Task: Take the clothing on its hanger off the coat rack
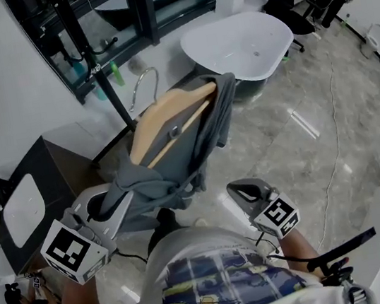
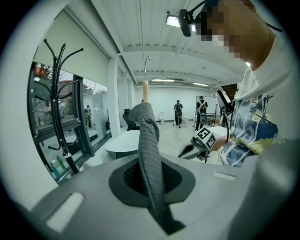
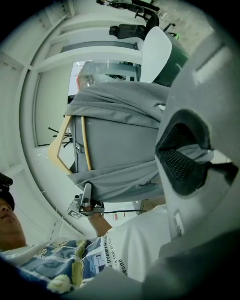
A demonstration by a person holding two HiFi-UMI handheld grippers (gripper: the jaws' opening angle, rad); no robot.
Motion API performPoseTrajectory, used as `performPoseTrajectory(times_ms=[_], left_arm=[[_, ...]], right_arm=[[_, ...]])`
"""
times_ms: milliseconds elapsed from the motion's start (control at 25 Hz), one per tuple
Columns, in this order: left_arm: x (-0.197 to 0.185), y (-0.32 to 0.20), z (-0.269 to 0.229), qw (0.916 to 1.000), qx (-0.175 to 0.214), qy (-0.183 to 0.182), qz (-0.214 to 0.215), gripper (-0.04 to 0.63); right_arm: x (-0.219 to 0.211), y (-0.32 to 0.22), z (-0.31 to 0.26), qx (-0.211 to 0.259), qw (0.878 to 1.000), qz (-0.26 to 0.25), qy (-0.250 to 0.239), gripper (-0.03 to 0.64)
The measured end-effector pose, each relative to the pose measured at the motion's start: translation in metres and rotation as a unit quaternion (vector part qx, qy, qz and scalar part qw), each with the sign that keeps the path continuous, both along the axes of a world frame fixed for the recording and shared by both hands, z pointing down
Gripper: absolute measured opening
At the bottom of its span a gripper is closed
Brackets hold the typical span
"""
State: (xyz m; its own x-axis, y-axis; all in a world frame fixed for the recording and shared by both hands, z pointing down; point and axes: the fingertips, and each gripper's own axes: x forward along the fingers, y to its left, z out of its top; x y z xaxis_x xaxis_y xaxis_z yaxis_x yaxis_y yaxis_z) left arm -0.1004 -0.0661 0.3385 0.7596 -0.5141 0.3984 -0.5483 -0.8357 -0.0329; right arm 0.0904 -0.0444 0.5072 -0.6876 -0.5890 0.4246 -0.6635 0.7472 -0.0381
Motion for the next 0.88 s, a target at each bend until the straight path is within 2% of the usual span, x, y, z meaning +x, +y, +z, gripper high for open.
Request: performPoseTrajectory(times_ms=[880], left_arm=[[0.0, 0.006, 0.0, 1.0, 0.006, -0.005, 0.002, 0.006]], right_arm=[[-0.005, 0.002, -0.006, 0.01, 1.0, -0.013, 0.01, 0.002]])
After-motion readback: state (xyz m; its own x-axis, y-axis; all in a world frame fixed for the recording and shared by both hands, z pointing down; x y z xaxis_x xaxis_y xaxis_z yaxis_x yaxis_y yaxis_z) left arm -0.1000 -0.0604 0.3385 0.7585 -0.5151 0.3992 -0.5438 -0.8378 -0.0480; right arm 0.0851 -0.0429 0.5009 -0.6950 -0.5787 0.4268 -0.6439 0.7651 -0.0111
